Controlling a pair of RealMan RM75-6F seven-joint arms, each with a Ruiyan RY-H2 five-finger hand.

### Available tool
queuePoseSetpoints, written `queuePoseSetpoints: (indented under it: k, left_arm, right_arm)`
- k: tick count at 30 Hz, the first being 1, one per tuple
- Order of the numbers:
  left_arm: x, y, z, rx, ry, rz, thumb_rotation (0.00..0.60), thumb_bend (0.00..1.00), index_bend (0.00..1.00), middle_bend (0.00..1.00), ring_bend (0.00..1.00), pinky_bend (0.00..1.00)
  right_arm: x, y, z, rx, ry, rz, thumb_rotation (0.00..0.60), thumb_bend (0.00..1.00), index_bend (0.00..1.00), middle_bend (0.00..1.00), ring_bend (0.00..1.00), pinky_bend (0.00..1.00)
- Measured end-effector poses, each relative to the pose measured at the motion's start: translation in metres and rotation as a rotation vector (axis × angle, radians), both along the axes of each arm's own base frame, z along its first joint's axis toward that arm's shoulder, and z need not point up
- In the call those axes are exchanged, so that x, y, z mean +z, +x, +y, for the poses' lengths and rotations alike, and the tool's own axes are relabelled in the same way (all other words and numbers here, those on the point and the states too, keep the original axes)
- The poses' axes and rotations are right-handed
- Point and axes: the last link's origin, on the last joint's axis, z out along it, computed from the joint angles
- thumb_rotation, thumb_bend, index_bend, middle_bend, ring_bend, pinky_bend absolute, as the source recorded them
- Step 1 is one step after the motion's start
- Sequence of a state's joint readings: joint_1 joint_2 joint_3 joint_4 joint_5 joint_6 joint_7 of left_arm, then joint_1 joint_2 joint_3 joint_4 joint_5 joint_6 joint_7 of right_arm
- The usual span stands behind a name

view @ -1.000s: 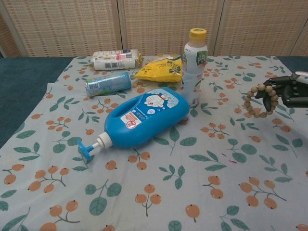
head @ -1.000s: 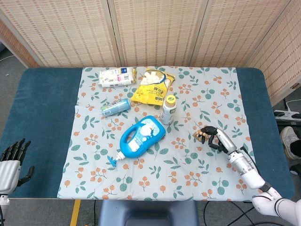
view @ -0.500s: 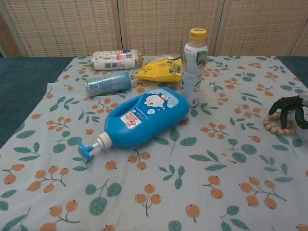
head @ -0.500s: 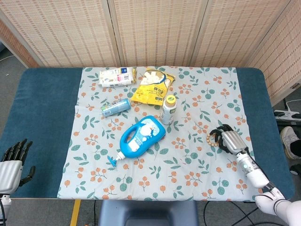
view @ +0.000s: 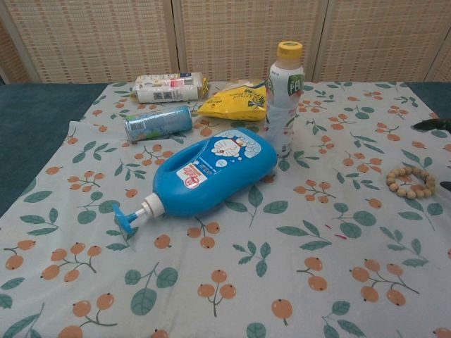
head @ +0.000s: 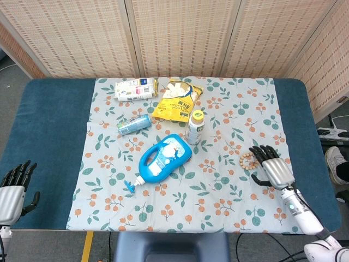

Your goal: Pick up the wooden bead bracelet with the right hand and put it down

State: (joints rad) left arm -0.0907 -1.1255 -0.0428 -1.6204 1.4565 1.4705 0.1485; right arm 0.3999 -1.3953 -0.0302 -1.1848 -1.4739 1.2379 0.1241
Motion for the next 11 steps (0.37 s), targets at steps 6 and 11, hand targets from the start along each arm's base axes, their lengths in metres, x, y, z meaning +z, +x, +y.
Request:
queuePoseSetpoints:
  k: [6,11]
  left_arm:
    - [0.003,0.001,0.000,-0.027,0.021,-0.022,0.600,0.45,0.00,0.00,0.00,0.12]
    - [0.006,0.000,0.000,-0.047,0.041,-0.029,0.600,0.44,0.00,0.00,0.00,0.11]
  right_arm:
    - [0.039,0.019,0.051,0.064,-0.252,0.043,0.481,0.29,0.00,0.00,0.00,0.00]
    - [0.053,0.023,0.077,0.054,-0.300,0.067,0.485,0.28,0.00,0.00,0.00,0.00]
